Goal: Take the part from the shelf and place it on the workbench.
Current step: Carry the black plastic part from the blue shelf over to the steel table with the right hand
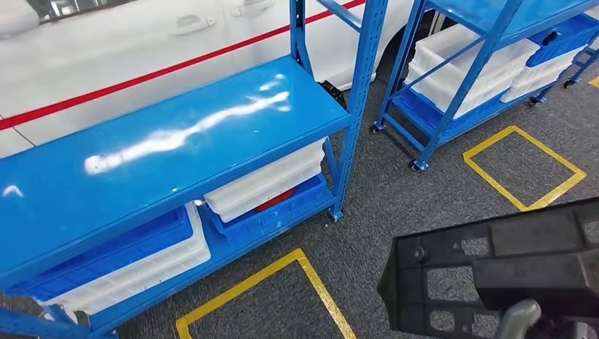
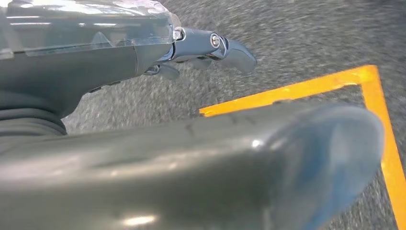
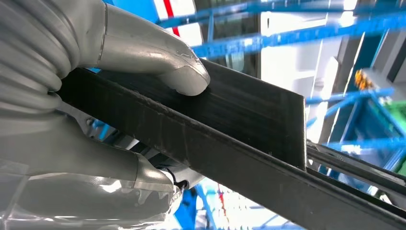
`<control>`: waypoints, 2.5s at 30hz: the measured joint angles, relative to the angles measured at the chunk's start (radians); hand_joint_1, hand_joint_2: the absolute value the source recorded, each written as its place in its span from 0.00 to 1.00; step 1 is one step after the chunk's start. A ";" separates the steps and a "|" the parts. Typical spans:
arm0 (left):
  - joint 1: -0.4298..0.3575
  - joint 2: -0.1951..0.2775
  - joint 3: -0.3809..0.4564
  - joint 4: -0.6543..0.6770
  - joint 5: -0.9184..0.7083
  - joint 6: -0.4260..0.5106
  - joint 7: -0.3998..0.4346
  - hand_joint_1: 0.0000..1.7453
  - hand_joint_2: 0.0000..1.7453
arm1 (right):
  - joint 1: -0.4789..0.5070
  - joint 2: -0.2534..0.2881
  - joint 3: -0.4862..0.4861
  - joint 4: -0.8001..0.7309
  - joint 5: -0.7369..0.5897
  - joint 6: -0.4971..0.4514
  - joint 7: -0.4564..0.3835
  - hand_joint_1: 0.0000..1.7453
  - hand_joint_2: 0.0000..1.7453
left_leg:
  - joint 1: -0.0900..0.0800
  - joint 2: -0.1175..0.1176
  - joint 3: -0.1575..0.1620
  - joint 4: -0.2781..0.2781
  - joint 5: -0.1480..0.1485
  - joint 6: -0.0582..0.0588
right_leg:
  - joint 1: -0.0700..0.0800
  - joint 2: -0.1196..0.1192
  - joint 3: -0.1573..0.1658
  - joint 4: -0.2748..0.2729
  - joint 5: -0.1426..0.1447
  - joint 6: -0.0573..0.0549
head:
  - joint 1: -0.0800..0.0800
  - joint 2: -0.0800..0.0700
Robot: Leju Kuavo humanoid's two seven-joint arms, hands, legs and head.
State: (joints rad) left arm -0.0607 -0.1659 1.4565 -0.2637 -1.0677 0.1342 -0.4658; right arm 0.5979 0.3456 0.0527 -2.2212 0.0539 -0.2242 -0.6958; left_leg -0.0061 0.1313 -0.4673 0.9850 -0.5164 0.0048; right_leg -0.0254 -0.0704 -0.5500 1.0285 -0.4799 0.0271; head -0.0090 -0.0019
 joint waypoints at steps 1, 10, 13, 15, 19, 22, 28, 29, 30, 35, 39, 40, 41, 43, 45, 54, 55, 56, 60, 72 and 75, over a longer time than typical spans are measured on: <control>-0.002 0.000 -0.001 0.000 -0.001 -0.001 0.000 0.00 0.00 | 0.001 0.001 0.000 -0.002 0.002 -0.003 0.000 1.00 1.00 | 0.000 0.009 0.003 0.001 0.000 -0.006 | 0.002 0.010 -0.005 0.001 0.003 -0.011 | 0.000 0.000; 0.004 0.006 -0.009 0.000 -0.007 -0.001 -0.002 0.00 0.00 | 0.009 0.004 0.000 -0.011 0.012 -0.028 0.000 1.00 1.00 | 0.014 -0.124 -0.133 0.284 -0.116 -0.027 | 0.008 0.121 -0.031 -0.002 0.025 -0.052 | -0.002 0.000; 0.004 0.009 -0.011 0.000 -0.013 0.001 -0.002 0.00 0.00 | 0.013 0.004 0.000 -0.014 0.013 -0.048 0.000 1.00 1.00 | 0.014 -0.182 -0.056 0.091 -0.005 -0.010 | 0.011 0.165 -0.029 0.001 0.029 -0.046 | -0.001 0.000; 0.004 0.012 -0.014 0.000 -0.017 0.002 -0.002 0.00 0.00 | 0.014 0.004 0.000 -0.018 0.009 -0.058 -0.001 1.00 1.00 | 0.012 -0.216 -0.034 0.025 0.013 -0.003 | 0.009 0.189 -0.038 0.003 0.034 -0.035 | -0.001 0.000; 0.001 0.013 -0.021 0.000 -0.026 0.006 -0.003 0.00 0.00 | 0.022 0.005 -0.004 -0.029 -0.001 -0.067 -0.001 1.00 1.00 | 0.015 -0.171 -0.027 -0.002 0.029 0.012 | 0.009 0.185 -0.059 0.019 0.030 -0.011 | 0.001 0.000; 0.002 0.017 -0.023 0.000 -0.030 0.012 -0.012 0.00 0.00 | 0.023 0.005 -0.011 -0.033 -0.003 -0.051 -0.002 1.00 1.00 | 0.013 -0.122 -0.030 -0.013 0.039 0.022 | 0.011 0.094 -0.133 0.178 -0.067 -0.003 | 0.006 0.000; -0.014 0.037 -0.025 0.002 -0.034 -0.008 -0.005 0.00 0.00 | 0.023 0.005 -0.031 -0.032 0.026 0.013 -0.001 1.00 1.00 | 0.009 -0.036 -0.035 -0.001 0.030 0.009 | 0.002 0.023 -0.046 0.077 -0.015 0.005 | 0.006 0.000; -0.015 0.040 -0.027 0.002 -0.039 -0.007 -0.007 0.00 0.00 | 0.022 0.005 -0.034 -0.031 0.030 0.019 -0.001 1.00 1.00 | 0.006 -0.026 -0.033 0.003 0.025 0.002 | 0.004 0.006 -0.018 0.028 -0.002 -0.002 | 0.005 0.000; -0.015 0.043 -0.029 0.002 -0.042 -0.004 -0.010 0.00 0.00 | 0.022 0.005 -0.037 -0.031 0.032 0.024 0.000 1.00 1.00 | 0.005 -0.018 -0.031 0.006 0.022 -0.004 | 0.007 -0.003 -0.007 0.004 0.002 -0.009 | 0.003 0.000; -0.023 0.056 -0.044 0.003 -0.049 -0.007 -0.017 0.00 0.00 | 0.022 0.006 -0.050 -0.031 0.026 0.045 0.000 1.00 1.00 | 0.011 -0.047 -0.041 0.067 -0.028 -0.033 | 0.005 0.047 -0.017 -0.007 0.013 -0.044 | 0.001 0.000; -0.016 0.059 -0.046 0.005 -0.049 -0.020 -0.012 0.00 0.00 | 0.019 0.007 -0.054 -0.029 0.023 0.055 0.000 1.00 1.00 | 0.014 -0.121 -0.142 0.296 -0.137 -0.035 | 0.009 0.099 -0.027 -0.005 0.020 -0.058 | 0.001 0.000; -0.014 0.059 -0.047 0.006 -0.049 -0.024 -0.010 0.00 0.00 | 0.019 0.007 -0.054 -0.028 0.024 0.058 0.000 1.00 1.00 | 0.014 -0.123 -0.148 0.304 -0.128 -0.033 | 0.011 0.115 -0.028 -0.004 0.021 -0.058 | 0.001 0.000; -0.014 0.059 -0.047 0.006 -0.050 -0.025 -0.008 0.00 0.00 | 0.019 0.007 -0.055 -0.027 0.026 0.060 0.000 1.00 1.00 | 0.014 -0.126 -0.135 0.273 -0.098 -0.029 | 0.012 0.131 -0.027 -0.003 0.022 -0.057 | 0.001 0.000; -0.013 0.060 -0.048 0.006 -0.051 -0.026 -0.005 0.00 0.00 | 0.019 0.007 -0.056 -0.027 0.035 0.060 0.000 1.00 1.00 | 0.014 -0.165 -0.079 0.138 -0.022 -0.020 | 0.013 0.159 -0.026 0.000 0.023 -0.054 | 0.001 0.000; -0.012 0.060 -0.048 0.006 -0.052 -0.026 -0.003 0.00 0.00 | 0.018 0.007 -0.056 -0.027 0.046 0.058 0.000 1.00 1.00 | 0.015 -0.218 -0.043 0.040 0.014 -0.012 | 0.013 0.179 -0.029 0.003 0.025 -0.048 | 0.001 0.000; -0.008 0.064 -0.048 0.009 -0.043 -0.046 0.019 0.00 0.00 | 0.017 0.008 -0.063 -0.029 0.061 0.063 0.000 1.00 1.00 | 0.012 -0.123 -0.036 -0.005 0.035 0.021 | 0.010 0.086 -0.153 0.215 -0.084 -0.008 | 0.007 0.000; -0.007 0.065 -0.048 0.009 -0.042 -0.049 0.021 0.00 0.00 | 0.016 0.008 -0.063 -0.029 0.061 0.063 0.000 1.00 1.00 | 0.010 -0.106 -0.038 -0.005 0.035 0.021 | 0.008 0.080 -0.176 0.266 -0.102 -0.004 | 0.007 0.000; -0.006 0.066 -0.048 0.009 -0.042 -0.052 0.023 0.00 0.00 | 0.017 0.008 -0.063 -0.029 0.063 0.062 0.000 1.00 1.00 | 0.010 -0.090 -0.040 -0.005 0.034 0.020 | 0.005 0.076 -0.183 0.287 -0.103 -0.002 | 0.007 0.000; -0.007 0.071 -0.047 0.009 -0.036 -0.058 0.029 0.00 0.00 | 0.014 0.007 -0.064 -0.030 0.102 0.011 0.001 1.00 1.00 | 0.008 -0.037 -0.034 0.003 0.023 0.004 | 0.004 0.014 -0.047 0.061 -0.010 -0.005 | 0.007 0.000; -0.010 0.088 -0.038 0.012 -0.019 -0.053 0.062 0.00 0.00 | 0.012 -0.037 0.016 -0.044 0.168 -0.229 -0.002 1.00 1.00 | 0.016 -0.124 -0.155 0.299 -0.115 -0.031 | 0.019 0.118 -0.030 -0.003 0.019 -0.064 | -0.001 0.000; -0.009 0.092 -0.037 0.013 -0.017 -0.055 0.062 0.00 0.00 | 0.011 -0.054 0.034 -0.044 0.168 -0.271 -0.002 1.00 1.00 | 0.015 -0.183 -0.075 0.105 -0.003 -0.014 | 0.021 0.160 -0.027 -0.001 0.021 -0.061 | -0.001 0.000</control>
State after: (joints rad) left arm -0.0697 -0.0743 1.4194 -0.2509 -1.0843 0.0792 -0.4035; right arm 0.6086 0.2916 0.0863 -2.2650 0.2219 -0.4954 -0.6976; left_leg 0.0089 -0.0518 -0.5421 1.0898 -0.5190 -0.0090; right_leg -0.0042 0.0901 -0.5767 1.0277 -0.4587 -0.0341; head -0.0098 -0.0019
